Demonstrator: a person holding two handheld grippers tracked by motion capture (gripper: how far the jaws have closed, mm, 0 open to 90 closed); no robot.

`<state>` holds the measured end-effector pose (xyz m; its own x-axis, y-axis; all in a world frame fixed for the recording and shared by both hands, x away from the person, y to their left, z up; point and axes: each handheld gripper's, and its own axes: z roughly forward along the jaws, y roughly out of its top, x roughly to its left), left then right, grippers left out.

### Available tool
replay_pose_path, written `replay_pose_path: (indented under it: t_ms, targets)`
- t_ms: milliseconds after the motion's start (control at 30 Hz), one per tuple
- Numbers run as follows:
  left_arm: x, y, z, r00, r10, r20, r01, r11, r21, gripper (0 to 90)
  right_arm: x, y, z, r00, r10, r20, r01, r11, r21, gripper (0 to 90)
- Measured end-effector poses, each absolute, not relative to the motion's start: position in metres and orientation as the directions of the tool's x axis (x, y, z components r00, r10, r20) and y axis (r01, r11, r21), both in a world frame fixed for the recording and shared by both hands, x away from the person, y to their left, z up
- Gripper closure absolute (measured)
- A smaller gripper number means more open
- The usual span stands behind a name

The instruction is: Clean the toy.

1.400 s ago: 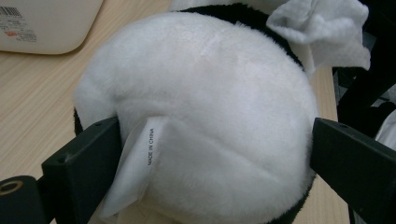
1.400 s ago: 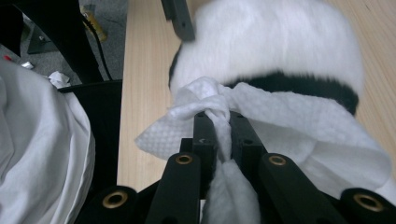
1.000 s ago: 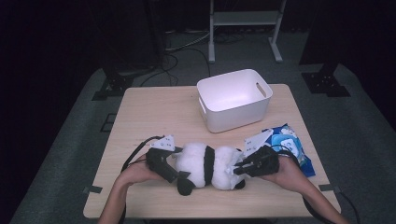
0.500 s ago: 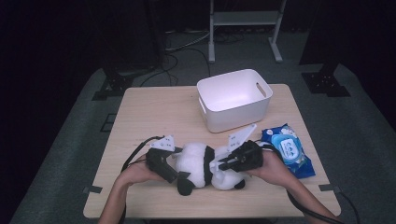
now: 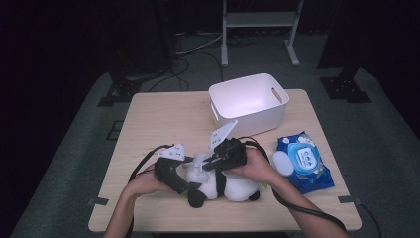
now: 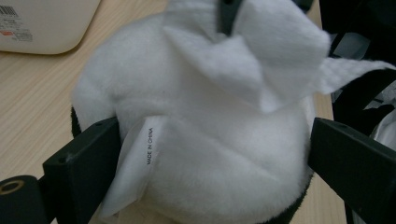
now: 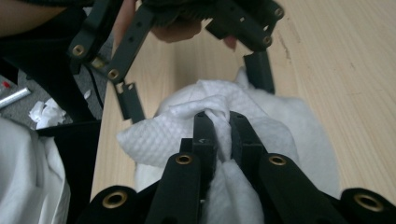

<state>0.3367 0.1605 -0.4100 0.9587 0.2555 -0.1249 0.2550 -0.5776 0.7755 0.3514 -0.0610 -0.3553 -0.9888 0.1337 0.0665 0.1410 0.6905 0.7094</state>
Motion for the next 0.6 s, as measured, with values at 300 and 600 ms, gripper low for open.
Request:
replay_pose_path:
  t_ms: [300, 600]
  targets:
    - [0.337, 0.161, -0.41, 0.958, 0.255, -0.129, 0.258, -0.577, 0.775, 3.8, 0.355, -0.077, -0.348, -0.984, 0.165, 0.074, 0.166, 0.668, 0.726, 66.8]
    - [0.338, 0.16, -0.41, 0.959, 0.251, -0.128, 0.255, -0.579, 0.775, 3.8, 0.359, -0.088, -0.355, -0.973, 0.217, 0.075, 0.21, 0.714, 0.667, 58.0]
